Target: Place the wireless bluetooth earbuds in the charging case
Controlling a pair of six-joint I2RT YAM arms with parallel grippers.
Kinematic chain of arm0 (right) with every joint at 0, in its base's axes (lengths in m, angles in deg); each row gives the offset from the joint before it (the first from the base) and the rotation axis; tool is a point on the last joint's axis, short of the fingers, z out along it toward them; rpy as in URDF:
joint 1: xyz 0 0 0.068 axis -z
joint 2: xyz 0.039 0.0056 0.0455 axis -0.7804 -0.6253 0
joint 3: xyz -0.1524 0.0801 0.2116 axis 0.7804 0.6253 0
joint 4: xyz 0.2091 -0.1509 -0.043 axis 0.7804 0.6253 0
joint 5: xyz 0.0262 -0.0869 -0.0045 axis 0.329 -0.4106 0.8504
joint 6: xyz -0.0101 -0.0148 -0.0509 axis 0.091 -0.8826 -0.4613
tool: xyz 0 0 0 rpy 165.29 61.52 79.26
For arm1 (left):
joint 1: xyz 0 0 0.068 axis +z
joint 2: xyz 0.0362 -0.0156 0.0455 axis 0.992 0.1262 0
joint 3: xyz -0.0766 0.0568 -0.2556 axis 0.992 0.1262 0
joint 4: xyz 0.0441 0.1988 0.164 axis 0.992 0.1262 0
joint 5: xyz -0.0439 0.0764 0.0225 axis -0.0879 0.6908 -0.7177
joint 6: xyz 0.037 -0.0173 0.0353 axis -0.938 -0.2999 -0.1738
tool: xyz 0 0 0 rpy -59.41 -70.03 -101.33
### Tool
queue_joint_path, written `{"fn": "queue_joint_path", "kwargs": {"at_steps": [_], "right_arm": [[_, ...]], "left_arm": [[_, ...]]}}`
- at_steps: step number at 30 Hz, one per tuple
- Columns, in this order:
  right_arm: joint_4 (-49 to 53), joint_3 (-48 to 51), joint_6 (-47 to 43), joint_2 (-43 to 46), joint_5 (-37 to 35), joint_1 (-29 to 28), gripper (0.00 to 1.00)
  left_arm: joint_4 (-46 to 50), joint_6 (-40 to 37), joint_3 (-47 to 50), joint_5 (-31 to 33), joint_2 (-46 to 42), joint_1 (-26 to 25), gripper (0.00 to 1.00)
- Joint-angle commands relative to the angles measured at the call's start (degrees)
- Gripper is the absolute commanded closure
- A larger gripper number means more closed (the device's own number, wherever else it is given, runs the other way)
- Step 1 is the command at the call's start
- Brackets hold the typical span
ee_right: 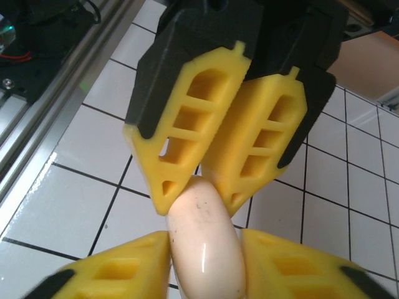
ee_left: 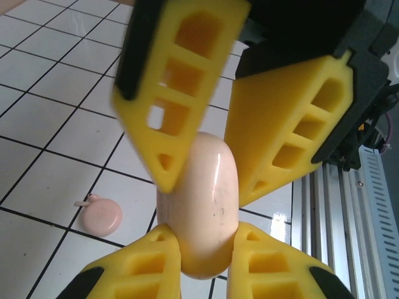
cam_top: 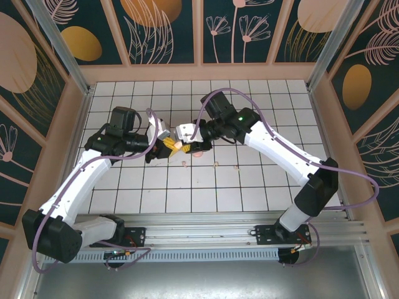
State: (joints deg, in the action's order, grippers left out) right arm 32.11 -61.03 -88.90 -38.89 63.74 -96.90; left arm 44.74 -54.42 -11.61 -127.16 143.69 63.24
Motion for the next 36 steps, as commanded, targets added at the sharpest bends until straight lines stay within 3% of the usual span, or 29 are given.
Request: {"fn": "queue_joint_path", "kwargs": {"at_steps": [1,4,7,13,18,22,29,36], "right_arm": [[2.42,-3.03,-1.88,-0.70,0.81,-0.45,0.75],[1.76,-2.68,-2.05,0.20,0.46,-0.37,0.83],[-3.26,0.74,0.86,3.22,0.69,0.43,0.87],[-27.11,19.72,20.93,15.93,9.61,7.59,0.86],[-50.70,34.34,41.11,22.68,16.13,12.31,0.86],[-60.37,39.21,49.53,23.63,17.34,12.43,0.86],[-70.90,42.24,57.36,22.86,17.46,12.38,0.86],[-72.26,40.33,57.57,20.15,18.82,11.12,0.85]], "left_arm": [[-0.20,-1.57,0.69,-1.57,-1.62,-0.36,0.89],[-0.42,-1.32,0.28,-1.60,-1.72,-0.43,0.87],[-3.56,0.19,0.73,-2.01,-2.33,-0.36,0.77],[-26.34,7.73,9.11,-3.72,-7.11,-0.36,0.55],[-34.06,9.12,10.01,-7.70,-5.78,-0.38,0.50],[-34.14,7.98,9.44,-9.25,-4.34,-0.42,0.48],[-36.06,9.75,10.01,-11.61,-3.56,-0.44,0.46],[-36.24,10.11,10.26,-11.91,-3.65,-0.49,0.46]]}}
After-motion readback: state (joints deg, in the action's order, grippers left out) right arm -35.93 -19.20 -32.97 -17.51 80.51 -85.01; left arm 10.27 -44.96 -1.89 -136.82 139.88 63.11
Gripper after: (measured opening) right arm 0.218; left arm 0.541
